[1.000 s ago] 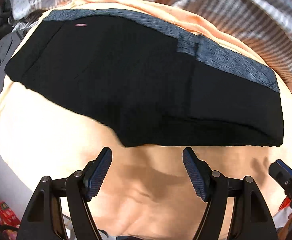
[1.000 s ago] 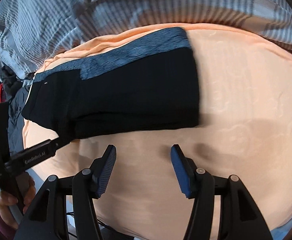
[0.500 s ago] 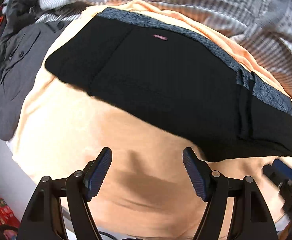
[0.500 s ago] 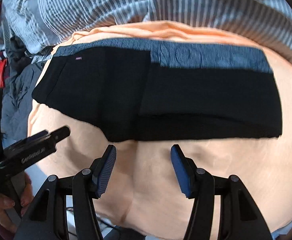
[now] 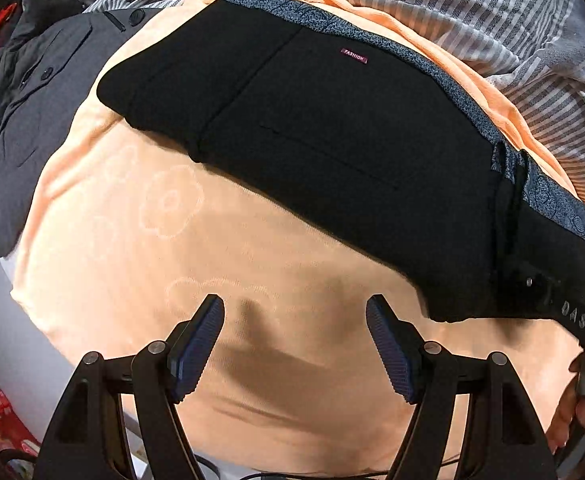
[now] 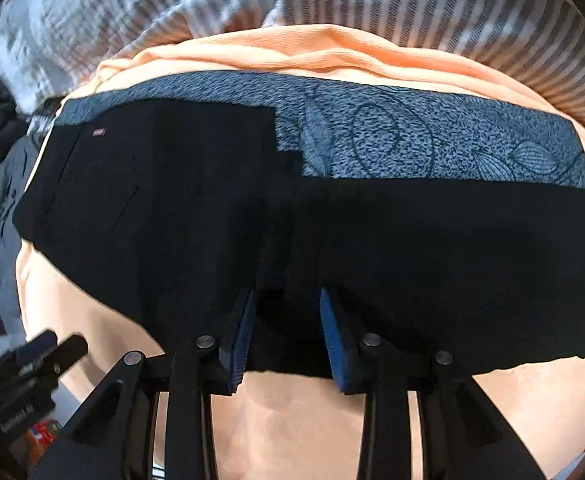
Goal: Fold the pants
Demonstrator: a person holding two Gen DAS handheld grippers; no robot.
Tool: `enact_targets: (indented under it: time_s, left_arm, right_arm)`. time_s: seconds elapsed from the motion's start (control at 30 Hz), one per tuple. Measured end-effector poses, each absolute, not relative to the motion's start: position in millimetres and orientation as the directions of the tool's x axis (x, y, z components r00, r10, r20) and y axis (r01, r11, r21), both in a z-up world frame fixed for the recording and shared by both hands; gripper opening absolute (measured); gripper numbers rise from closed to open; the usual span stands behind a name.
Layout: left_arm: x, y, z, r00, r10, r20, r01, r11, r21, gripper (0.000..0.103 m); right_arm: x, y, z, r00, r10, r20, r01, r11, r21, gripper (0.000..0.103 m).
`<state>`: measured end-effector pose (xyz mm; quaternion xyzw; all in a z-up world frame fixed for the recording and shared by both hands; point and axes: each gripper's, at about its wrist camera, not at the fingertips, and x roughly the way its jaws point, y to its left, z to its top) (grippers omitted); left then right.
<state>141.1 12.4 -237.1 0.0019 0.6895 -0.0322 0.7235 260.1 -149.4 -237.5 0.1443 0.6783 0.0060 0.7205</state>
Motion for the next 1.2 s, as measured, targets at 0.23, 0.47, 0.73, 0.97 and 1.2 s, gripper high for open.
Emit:
enact_targets:
  time_s: [0.23,0.47,0.73,0.97,1.2]
  left_arm:
    - [148.5,12.2,-239.0,0.045,-0.051,-0.998,0.027,0.998,-0.050,0.075]
    - [145.4,17.6,-243.3,0.041,-0.054,-0.998,0.006,0.999,-0.054,0.075]
    - [149.9,27.2,-242.3,0.050,-0.066,-0.997,-0.039,0.997,-0.068,0.075]
    - [157.9,45.3,-250.0,0.035,-0.103,-0.994,-0.122,0.987,-0.107,0.075]
    - [164.9,45.3,-246.6,0.046,-0.113,-0.993,-0.130,0.984,-0.118,0.075]
  right_arm:
    - [260.5,-154.0,-214.9,0.127,0.221,-0.967,0.178,0.954,0.241,0.037]
    - [322.0,-186.0,-210.7,0.239,0.182,-0.954,0.297,0.921,0.250,0.016]
    - [292.0,-161.2,-246.9,0.070,0.324,-0.944,0.297,0.896,0.330,0.015]
    - [255.3,-111.1,-227.6,0.061,0.189,-0.980,0.018,0.982,0.190,0.043]
    - [260.6,-103.2,-236.5,0.032,0.201,-0.979,0.053,0.978,0.203,0.065]
